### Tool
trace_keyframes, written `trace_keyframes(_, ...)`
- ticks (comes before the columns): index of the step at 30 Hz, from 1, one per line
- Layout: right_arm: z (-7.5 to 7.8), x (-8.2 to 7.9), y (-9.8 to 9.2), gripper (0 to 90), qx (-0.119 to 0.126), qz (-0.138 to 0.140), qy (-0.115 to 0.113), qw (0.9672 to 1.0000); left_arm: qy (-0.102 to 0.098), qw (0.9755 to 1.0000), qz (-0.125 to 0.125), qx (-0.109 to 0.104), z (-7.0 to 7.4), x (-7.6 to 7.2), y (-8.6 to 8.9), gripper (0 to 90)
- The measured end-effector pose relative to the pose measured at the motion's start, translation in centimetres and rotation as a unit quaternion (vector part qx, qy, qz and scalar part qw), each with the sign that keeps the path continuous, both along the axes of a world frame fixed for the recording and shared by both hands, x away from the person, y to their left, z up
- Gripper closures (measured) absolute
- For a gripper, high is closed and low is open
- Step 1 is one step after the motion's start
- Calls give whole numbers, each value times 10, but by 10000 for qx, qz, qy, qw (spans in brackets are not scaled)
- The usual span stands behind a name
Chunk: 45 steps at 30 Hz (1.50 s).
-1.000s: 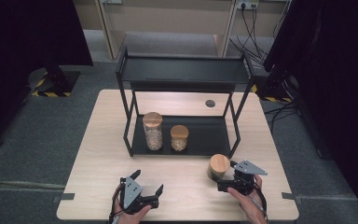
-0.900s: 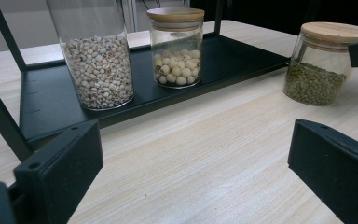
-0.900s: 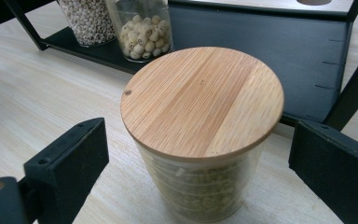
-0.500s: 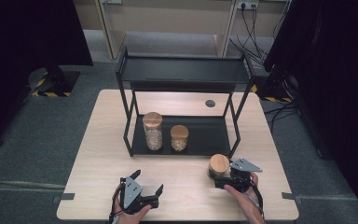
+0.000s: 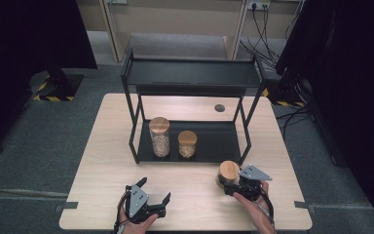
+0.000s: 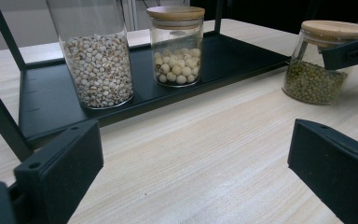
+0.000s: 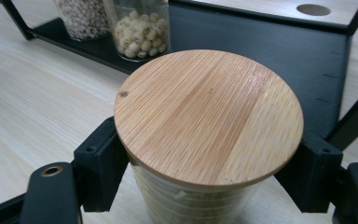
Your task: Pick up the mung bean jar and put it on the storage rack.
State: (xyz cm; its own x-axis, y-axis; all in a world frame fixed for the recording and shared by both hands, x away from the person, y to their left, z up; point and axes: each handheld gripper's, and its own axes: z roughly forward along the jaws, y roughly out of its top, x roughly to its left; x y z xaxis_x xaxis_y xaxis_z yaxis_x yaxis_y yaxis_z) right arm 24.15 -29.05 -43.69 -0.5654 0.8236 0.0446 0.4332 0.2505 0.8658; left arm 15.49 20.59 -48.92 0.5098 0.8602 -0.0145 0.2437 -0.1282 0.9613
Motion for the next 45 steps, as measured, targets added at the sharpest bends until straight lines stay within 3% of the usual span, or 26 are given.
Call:
trace_keyframes(21,15,5,17,255,-28,151,-242,9996,-2,10000,-2,4,0,0,0,28)
trace_keyframes(45,32,34,32,255,-12,67,-291,9996,-1,10000,-4,4,0,0,1,31)
